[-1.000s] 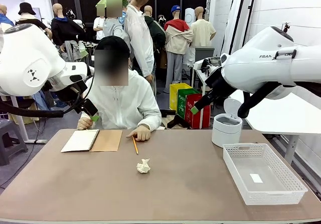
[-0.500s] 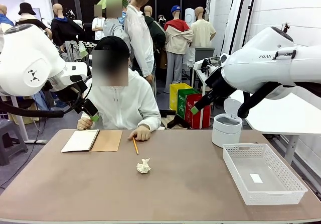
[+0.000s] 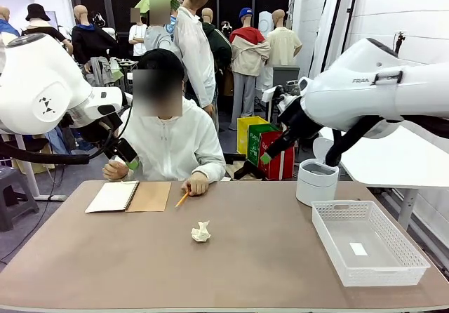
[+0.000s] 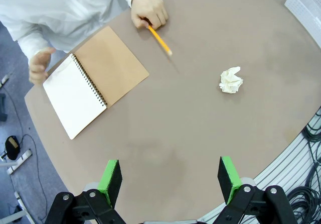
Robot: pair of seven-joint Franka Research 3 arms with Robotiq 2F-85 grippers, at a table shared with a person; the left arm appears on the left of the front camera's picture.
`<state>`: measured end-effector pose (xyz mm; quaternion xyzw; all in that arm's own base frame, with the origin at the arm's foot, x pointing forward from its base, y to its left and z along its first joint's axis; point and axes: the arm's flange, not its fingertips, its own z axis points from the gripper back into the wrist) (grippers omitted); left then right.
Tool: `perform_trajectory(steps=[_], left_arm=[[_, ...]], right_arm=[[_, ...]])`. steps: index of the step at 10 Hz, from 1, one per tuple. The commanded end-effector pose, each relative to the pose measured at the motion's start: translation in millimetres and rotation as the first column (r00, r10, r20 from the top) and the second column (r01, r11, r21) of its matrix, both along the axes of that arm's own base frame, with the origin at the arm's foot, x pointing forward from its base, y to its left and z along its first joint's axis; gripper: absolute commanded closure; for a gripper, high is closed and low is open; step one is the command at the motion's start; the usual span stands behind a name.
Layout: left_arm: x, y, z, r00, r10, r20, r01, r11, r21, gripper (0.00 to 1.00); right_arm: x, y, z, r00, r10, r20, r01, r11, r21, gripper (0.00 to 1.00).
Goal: Sort the paper based on its condition.
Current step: If a person hands you a paper, place it in the Organizing basket , and if it's crumpled, put it in the Trash can.
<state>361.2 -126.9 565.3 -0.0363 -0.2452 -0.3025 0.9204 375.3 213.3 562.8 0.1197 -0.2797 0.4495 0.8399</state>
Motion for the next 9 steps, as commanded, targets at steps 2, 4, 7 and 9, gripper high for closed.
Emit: perform_trajectory(steps=[2, 4, 7, 9], left_arm=[[-1, 1, 2, 1.000, 0.001, 0.003, -0.001, 1.000, -0.004, 0.00], [-1, 1, 2, 1.000, 0.001, 0.003, -0.001, 1.000, -0.004, 0.00], [-1, 1, 2, 1.000, 0.001, 0.003, -0.001, 1.000, -0.004, 0.00], [-1, 1, 2, 1.000, 0.001, 0.003, -0.001, 1.000, -0.004, 0.00]], right_arm=[[32, 42, -10, 0.988, 0.143, -0.062, -0.150, 0.979, -0.135, 0.00], [43, 68, -31, 0.970, 0.214, -0.116, -0.233, 0.951, -0.201, 0.00], [46, 98, -60, 0.954, 0.257, -0.152, -0.288, 0.925, -0.248, 0.00], [42, 102, -64, 0.958, 0.245, -0.148, -0.275, 0.930, -0.244, 0.00]])
